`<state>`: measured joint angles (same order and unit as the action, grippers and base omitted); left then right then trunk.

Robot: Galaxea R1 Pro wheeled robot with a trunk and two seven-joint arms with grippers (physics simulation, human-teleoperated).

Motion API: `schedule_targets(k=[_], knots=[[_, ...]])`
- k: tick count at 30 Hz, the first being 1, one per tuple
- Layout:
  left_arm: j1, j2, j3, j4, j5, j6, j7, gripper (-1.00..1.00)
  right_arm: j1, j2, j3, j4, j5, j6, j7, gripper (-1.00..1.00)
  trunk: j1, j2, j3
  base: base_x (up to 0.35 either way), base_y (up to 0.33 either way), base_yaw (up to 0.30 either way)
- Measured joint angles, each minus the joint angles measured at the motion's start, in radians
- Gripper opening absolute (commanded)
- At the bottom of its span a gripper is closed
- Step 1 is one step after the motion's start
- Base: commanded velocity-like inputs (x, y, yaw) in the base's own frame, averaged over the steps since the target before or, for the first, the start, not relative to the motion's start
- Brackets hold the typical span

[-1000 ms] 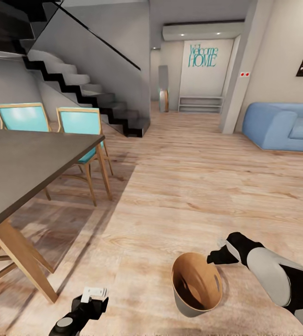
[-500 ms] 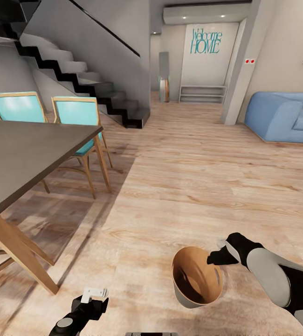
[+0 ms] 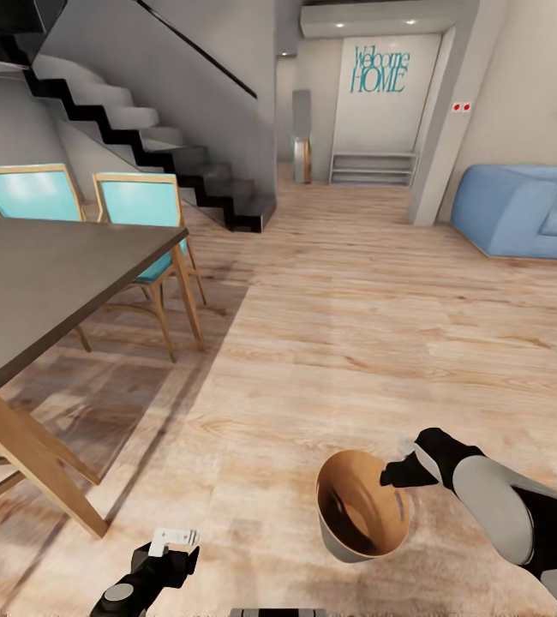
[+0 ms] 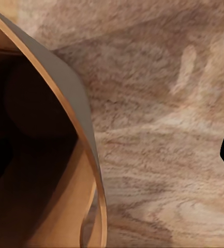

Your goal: Put the three can of soda from the living room inside the tash can in the kitchen.

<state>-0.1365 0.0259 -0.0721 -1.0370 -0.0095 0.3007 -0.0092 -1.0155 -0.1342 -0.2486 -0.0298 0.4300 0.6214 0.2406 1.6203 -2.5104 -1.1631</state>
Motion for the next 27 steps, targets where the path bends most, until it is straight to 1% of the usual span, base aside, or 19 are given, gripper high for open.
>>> schedule_targets(k=[9, 24, 25, 27], knots=[[0.0, 0.0, 0.0, 0.0, -0.001, 0.0, -0.001, 1.0, 0.0, 0.001, 0.0, 0.0, -0.001, 0.0, 0.0, 1.0, 0.004, -0.002, -0.035, 0.0, 0.0, 0.0], [0.0, 0.0, 0.0, -0.001, 0.001, 0.0, -0.001, 1.0, 0.001, -0.002, 0.0, 0.001, 0.0, 0.0, 0.0, 1.0, 0.004, -0.002, -0.035, 0.0, 0.0, 0.0], [0.0, 0.0, 0.0, 0.0, 0.001, 0.0, -0.001, 1.0, 0.001, -0.002, 0.0, 0.001, 0.001, 0.0, 0.0, -1.0, 0.004, -0.002, -0.035, 0.0, 0.0, 0.0], [0.0, 0.0, 0.0, -0.001, 0.002, 0.0, -0.001, 1.0, 0.004, -0.002, 0.0, -0.001, 0.0, 0.0, 0.0, -1.0, 0.004, -0.002, -0.035, 0.0, 0.0, 0.0]])
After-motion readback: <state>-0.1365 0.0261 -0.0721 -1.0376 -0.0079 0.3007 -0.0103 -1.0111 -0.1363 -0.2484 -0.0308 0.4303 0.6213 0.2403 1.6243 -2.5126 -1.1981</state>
